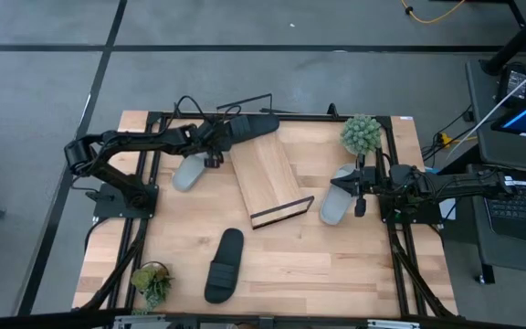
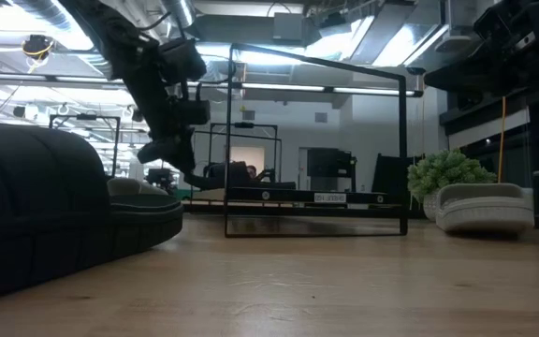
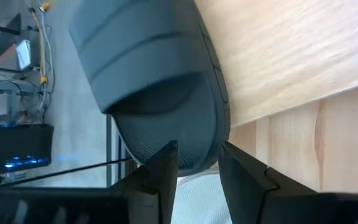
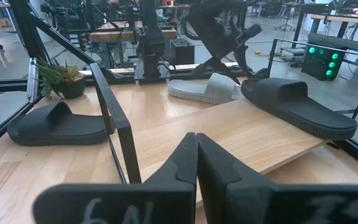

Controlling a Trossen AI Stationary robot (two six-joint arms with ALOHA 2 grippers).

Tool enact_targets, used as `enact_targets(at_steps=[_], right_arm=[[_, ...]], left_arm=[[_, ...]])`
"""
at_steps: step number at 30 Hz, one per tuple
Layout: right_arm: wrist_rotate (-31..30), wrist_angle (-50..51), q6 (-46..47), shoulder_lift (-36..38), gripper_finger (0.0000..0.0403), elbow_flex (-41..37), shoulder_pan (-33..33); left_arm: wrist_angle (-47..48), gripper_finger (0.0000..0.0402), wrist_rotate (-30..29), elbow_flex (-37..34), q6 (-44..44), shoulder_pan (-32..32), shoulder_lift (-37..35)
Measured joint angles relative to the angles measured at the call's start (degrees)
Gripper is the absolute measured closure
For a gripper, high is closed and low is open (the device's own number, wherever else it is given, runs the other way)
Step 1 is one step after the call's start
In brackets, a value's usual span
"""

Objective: Pick and place slides into the shelf
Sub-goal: Put the top black slide on the shelf, then put the black slide on the shelf

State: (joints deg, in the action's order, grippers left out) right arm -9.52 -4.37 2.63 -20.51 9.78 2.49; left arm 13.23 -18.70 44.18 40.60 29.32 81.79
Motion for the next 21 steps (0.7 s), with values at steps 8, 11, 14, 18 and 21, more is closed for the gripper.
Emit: enact_targets(at_steps=[8,11,14,18,21], right_arm=[[0.02,-0.01,-0.06,0.00,0.0395,0.00,-0.01],[0.02,-0.01,-0.07,0.00,0.0395,0.00,-0.01],[0.02,-0.01,-0.09,0.00,0.0395,0.00,-0.01],[0.03,0.34,-0.09,0.00,0.0395,0.00,0.00],[0.04,1.01,-0.11,-0.02,0.0395,0.00,0.00]], left_arm=[[0.44,0.0296,-3.49,0.01,-1.28,-4.82,-7.17],[1.85,0.0296,-5.83,0.02,-2.56,-7.17,-10.89],[2.10,0.0296,-6.75,0.02,-7.41,-9.97,-14.61],[5.98,0.0296,-6.73,0.02,-17.38,-14.62,-19.28],[9.27,0.0296,-6.73,0.02,-25.81,-18.43,-22.09]])
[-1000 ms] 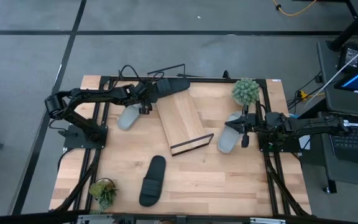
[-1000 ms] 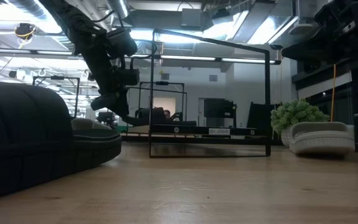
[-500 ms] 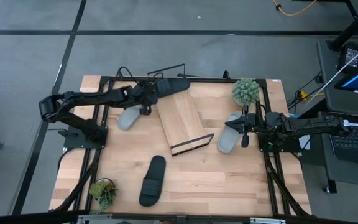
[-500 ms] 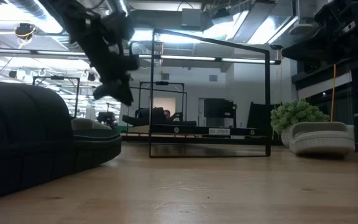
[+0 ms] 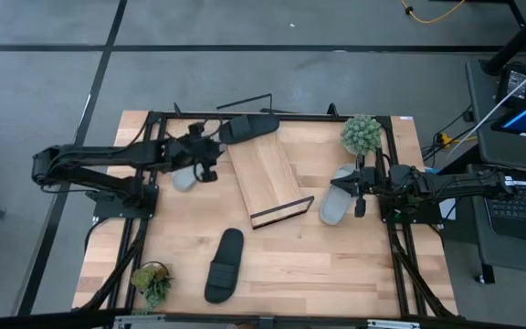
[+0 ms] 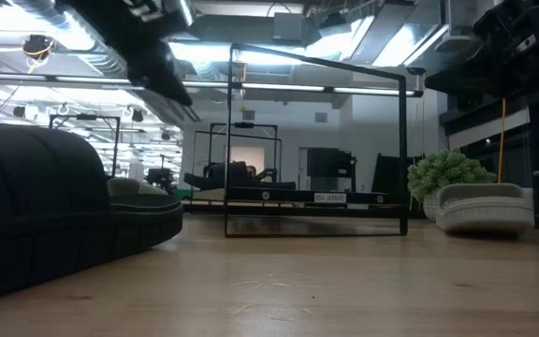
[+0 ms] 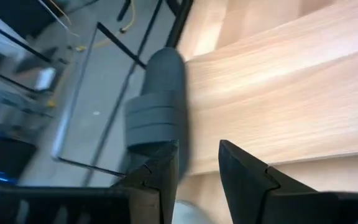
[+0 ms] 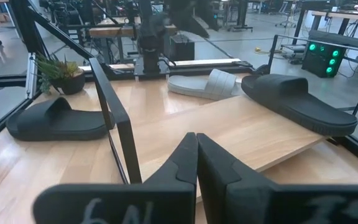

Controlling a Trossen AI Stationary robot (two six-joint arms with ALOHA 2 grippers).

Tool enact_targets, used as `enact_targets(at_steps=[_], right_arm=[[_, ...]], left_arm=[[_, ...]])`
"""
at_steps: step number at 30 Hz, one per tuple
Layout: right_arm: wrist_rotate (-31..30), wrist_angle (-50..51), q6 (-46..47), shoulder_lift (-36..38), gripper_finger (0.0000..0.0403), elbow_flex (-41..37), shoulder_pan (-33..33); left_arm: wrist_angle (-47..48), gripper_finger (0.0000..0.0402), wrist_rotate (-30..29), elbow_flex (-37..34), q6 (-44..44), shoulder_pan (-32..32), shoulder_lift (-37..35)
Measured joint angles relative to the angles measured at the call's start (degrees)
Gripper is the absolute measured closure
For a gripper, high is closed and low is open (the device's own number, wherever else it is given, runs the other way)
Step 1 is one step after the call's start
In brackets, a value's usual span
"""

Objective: Pick and place slides into the shelf
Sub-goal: Put the black slide on the shelf

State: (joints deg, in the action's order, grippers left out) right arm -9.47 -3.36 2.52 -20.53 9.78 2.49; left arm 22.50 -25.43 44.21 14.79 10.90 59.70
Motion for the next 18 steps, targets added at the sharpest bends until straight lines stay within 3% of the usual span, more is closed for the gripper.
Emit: enact_targets(at_steps=[5,9,18], right_arm=[[0.00,1.47,0.11,0.00,0.0395,0.00,-0.01],[0.00,1.64,0.15,0.00,0.0395,0.00,0.00],[0.00,1.77,-0.04,0.00,0.0395,0.00,-0.01]], left_arm=[[2.99,0.0296,0.00,0.00,-10.97,-7.05,-1.80],[3.16,0.0296,0.00,0.00,-14.66,-12.33,-1.66],[5.24,0.0296,-1.22,-0.04,-23.23,-24.30,5.10]])
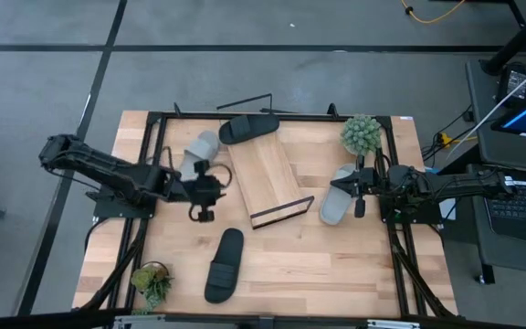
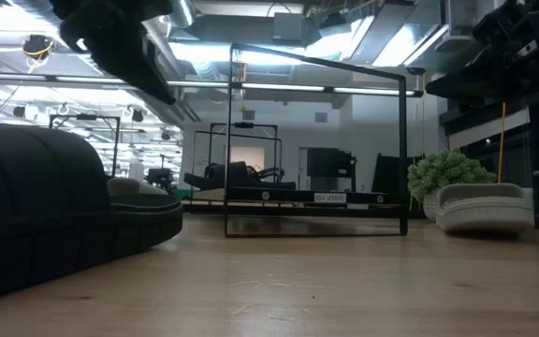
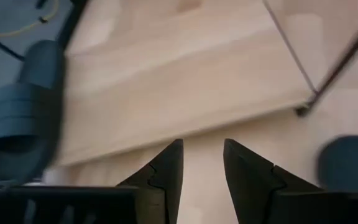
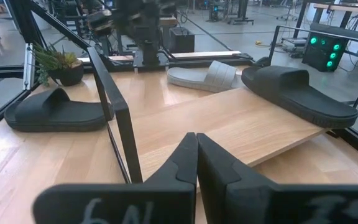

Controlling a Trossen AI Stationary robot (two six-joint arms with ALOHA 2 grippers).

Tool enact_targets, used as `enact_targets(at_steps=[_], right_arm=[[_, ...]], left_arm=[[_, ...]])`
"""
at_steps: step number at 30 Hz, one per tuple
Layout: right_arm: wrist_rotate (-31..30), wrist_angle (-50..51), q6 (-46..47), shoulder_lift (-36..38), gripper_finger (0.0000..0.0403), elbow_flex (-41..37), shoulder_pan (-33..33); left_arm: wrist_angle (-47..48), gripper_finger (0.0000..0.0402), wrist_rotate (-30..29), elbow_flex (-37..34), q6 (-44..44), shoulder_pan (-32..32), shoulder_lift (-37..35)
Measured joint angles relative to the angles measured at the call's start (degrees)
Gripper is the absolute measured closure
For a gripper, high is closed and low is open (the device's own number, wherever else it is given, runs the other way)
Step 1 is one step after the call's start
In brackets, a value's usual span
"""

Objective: Pick and place slides into the shelf
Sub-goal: Put the black slide on the shelf

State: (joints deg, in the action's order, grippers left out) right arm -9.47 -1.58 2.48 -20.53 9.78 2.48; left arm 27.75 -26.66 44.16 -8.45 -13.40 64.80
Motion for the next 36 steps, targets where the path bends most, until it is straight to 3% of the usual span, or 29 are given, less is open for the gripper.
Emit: enact_targets(at_steps=[13,16,28,36], right_arm=[[0.04,0.79,1.12,0.00,0.0395,0.00,0.00],[0.04,0.78,1.75,0.00,0.0395,0.00,0.01],[0.02,0.65,4.90,0.00,0.0395,0.00,0.00],[0.02,0.63,5.02,0.00,0.0395,0.00,0.00]], left_arm=[[0.33,0.0296,-0.17,1.39,-20.61,-13.94,8.48],[0.55,0.0296,-1.91,4.23,-21.02,-17.08,9.67],[25.64,0.0296,-6.88,26.38,-28.86,-27.37,21.88],[34.26,0.0296,-6.12,40.82,-38.31,-33.03,32.97]])
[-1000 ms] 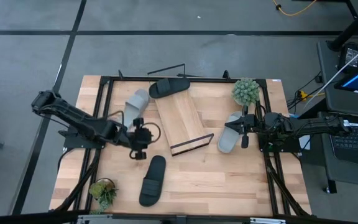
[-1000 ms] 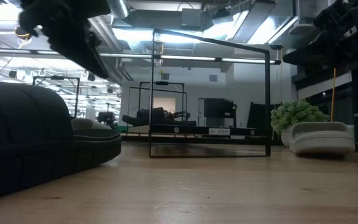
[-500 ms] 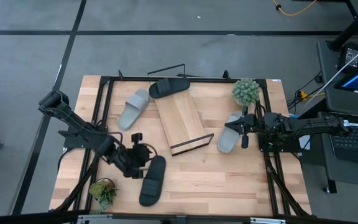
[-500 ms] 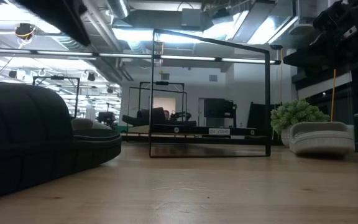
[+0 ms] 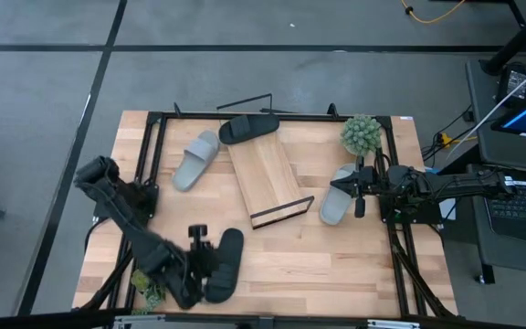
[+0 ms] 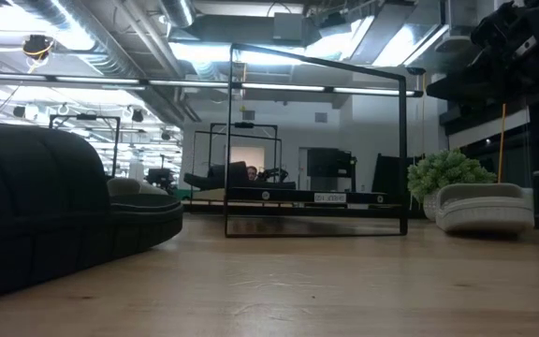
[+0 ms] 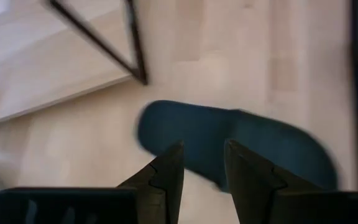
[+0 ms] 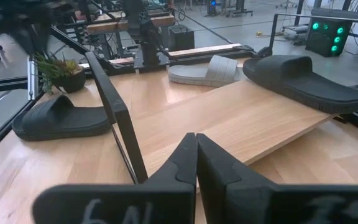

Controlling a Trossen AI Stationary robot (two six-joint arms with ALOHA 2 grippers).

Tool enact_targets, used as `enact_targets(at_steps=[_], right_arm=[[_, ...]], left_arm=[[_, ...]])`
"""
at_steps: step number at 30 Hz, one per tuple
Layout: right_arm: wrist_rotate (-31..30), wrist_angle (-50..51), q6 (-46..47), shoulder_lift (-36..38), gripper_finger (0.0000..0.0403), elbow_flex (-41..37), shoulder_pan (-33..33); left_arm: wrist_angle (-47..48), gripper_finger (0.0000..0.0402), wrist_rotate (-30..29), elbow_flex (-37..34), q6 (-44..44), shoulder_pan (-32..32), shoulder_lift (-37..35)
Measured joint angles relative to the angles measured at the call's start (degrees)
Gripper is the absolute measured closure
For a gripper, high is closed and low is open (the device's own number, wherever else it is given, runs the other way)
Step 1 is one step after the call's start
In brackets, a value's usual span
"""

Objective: Pick and place slides into the shelf
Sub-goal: Put the black slide on the shelf

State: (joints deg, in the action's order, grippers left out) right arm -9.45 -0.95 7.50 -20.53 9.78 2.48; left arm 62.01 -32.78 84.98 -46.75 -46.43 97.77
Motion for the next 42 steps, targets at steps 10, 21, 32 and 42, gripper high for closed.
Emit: enact_targets(at_steps=[10,21,32,42], right_arm=[[0.02,0.00,1.41,0.00,0.0395,0.00,0.02],[0.07,2.66,1.81,0.00,0.0395,0.00,0.00],[0.06,6.01,5.65,0.02,0.0395,0.00,0.02],[0.07,6.03,5.50,0.02,0.0395,0.00,0.00]], left_arm=[[6.17,0.0296,2.02,15.83,-7.43,-3.88,13.68],[6.42,0.0296,7.00,17.60,-8.39,-4.24,22.79],[4.65,0.0296,8.30,17.60,-8.64,-4.59,24.97],[2.08,0.0296,10.44,17.58,-12.10,-4.62,24.97]])
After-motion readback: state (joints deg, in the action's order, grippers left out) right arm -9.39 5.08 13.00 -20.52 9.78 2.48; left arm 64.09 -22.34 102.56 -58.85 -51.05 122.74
